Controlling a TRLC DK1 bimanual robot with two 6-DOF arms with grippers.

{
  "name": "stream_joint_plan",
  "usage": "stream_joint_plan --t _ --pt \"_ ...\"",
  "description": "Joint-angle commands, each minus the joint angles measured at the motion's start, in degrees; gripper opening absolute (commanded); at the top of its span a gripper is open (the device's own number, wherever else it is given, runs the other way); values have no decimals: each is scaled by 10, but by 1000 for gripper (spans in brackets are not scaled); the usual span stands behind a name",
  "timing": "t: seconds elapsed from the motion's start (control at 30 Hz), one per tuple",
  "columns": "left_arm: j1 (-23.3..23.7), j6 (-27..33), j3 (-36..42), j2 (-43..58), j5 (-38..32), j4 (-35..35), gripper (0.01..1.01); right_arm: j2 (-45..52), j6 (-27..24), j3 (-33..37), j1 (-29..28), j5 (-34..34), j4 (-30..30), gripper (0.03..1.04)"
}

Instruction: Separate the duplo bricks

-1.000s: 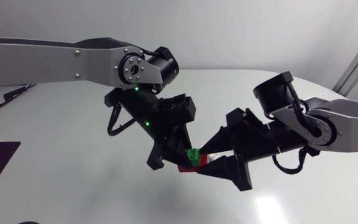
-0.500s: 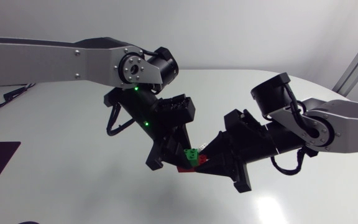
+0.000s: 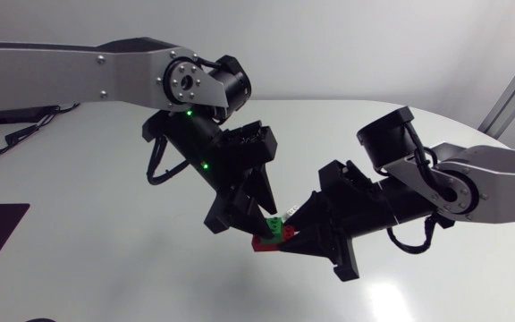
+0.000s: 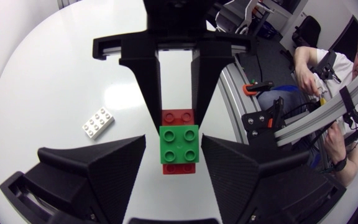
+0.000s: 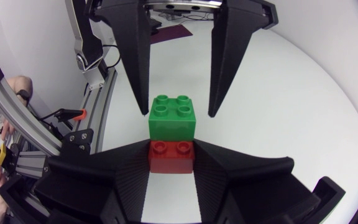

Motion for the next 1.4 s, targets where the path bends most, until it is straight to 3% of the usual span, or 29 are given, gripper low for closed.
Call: stream_joint_plan --t 0.0,0.7,1.07,1.37 --pt "4 18 17 14 11 -12 636 -5 -9 -20 6 5 7 213" --pt "0 37 30 36 32 -45 584 -37 7 -30 25 36 25 213" --pt "-7 35 22 34 32 -36 110 -42 12 -33 25 36 24 213" --pt "-17 25 12 28 31 -20 102 -49 15 -35 29 39 25 213"
